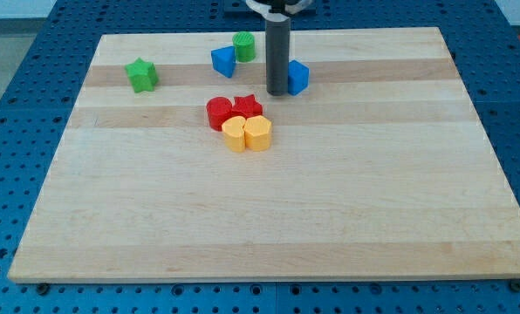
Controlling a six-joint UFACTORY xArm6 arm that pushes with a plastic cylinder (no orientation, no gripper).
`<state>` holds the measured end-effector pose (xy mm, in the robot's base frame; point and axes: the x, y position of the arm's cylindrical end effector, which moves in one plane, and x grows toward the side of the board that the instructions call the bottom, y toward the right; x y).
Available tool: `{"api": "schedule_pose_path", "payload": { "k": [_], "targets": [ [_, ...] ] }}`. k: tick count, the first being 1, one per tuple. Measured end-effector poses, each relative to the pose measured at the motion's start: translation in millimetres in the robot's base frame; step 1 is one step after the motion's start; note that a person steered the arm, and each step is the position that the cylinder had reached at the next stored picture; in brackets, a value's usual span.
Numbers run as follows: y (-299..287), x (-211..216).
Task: Move the blue cube parallel to the right of the red star
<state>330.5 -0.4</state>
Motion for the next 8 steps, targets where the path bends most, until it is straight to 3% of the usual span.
{"api": "schedule_pose_path", "payload": {
  "k": [1,3,5,8],
  "targets": [
    [-16.9,-23.6],
    [28.3,-34.9],
    [45.0,38.5],
    [116.7,7.6]
  ]
}}
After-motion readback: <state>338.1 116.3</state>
